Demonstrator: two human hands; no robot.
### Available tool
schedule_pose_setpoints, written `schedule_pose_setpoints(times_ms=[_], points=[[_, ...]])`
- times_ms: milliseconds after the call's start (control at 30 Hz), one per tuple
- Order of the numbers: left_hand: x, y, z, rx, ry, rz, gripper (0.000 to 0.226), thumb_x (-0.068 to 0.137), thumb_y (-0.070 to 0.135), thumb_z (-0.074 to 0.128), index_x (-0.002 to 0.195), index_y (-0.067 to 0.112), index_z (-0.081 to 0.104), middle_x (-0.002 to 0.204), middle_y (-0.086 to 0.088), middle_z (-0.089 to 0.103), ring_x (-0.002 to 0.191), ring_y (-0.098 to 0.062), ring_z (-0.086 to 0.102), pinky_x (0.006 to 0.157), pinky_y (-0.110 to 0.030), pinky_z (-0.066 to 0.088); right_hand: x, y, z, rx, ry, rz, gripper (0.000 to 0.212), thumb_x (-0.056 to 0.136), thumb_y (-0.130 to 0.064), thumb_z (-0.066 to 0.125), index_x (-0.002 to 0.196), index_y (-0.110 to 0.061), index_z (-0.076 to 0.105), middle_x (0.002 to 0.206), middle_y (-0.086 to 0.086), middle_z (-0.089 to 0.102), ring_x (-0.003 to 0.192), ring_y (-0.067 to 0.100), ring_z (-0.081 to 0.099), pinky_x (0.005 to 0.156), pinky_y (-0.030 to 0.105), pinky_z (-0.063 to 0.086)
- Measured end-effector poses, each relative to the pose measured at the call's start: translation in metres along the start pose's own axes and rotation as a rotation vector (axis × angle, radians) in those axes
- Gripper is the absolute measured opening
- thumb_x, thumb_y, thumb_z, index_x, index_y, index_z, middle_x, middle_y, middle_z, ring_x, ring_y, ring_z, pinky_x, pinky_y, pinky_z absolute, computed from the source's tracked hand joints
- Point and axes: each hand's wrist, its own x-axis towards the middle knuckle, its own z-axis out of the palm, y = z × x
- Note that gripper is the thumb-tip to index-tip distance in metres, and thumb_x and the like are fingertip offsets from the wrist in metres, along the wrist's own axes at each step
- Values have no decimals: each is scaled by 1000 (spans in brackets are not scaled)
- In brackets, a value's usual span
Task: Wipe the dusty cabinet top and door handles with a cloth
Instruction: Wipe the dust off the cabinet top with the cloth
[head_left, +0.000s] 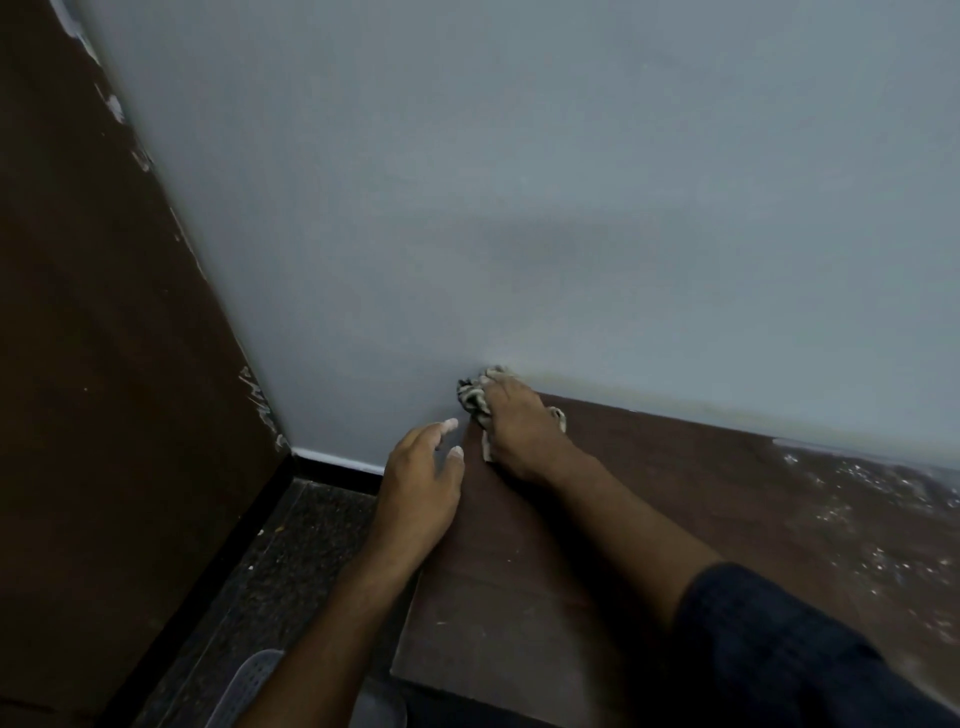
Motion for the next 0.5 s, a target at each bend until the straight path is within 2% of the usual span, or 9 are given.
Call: schedule_pose_setpoints(times_ms=[67, 133, 200, 233, 333, 367, 433, 500], points=[[2, 0, 2, 33, -23, 8, 38, 97, 15, 58, 134, 12, 59, 132, -5, 60, 123, -19, 54, 105, -33, 43, -9, 8, -11, 10, -24, -9, 60, 96, -15, 54, 151, -9, 32, 160, 11, 29, 149, 26, 23, 123, 37, 14], [5, -1, 5, 47, -52, 23, 40, 97, 16, 58, 136, 12, 58, 134, -4, 58, 126, -19, 52, 107, -34, 43, -26, 28, -26, 19, -14, 72, 58, 98, -20, 52, 152, -23, 32, 162, -1, 27, 149, 17, 22, 122, 48, 20], [6, -1, 7, 34, -77, 22, 41, 98, 17, 57, 138, 14, 56, 137, 0, 56, 128, -17, 50, 108, -33, 42, -53, 53, -43, 22, 26, 184, 60, 95, -18, 55, 150, -29, 35, 161, -4, 28, 149, 14, 24, 121, 50, 21], [7, -1, 8, 22, -83, 21, 41, 98, 17, 57, 138, 15, 56, 138, 1, 55, 128, -16, 50, 108, -32, 42, -68, 64, -52, 4, 48, 224, 64, 92, -15, 57, 150, -28, 35, 161, -3, 28, 149, 15, 24, 122, 47, 19], [6, -2, 8, -26, -79, 18, 40, 97, 15, 57, 137, 16, 56, 132, 4, 57, 122, -12, 53, 106, -31, 44, -94, 84, -67, -56, 95, 319, 64, 88, -5, 60, 148, -10, 39, 158, 10, 33, 148, 23, 27, 118, 24, 10], [5, -3, 8, -45, -67, 13, 40, 97, 13, 57, 136, 16, 57, 128, 5, 58, 117, -10, 55, 103, -29, 45, -92, 85, -66, -63, 105, 355, 63, 87, -2, 59, 147, -5, 40, 156, 14, 35, 147, 26, 28, 118, 23, 11], [1, -5, 7, -84, -42, -19, 39, 96, 11, 57, 134, 18, 59, 122, 8, 57, 107, -6, 56, 95, -24, 46, -83, 80, -57, -68, 127, 408, 64, 85, -1, 58, 146, -1, 40, 154, 19, 36, 146, 31, 28, 122, 33, 15], [-3, -8, 5, -123, -26, -51, 38, 96, 11, 57, 132, 19, 60, 121, 8, 58, 105, -7, 57, 94, -24, 47, -68, 65, -42, -75, 142, 361, 66, 83, -1, 57, 147, -1, 39, 154, 21, 36, 146, 33, 29, 123, 37, 16]])
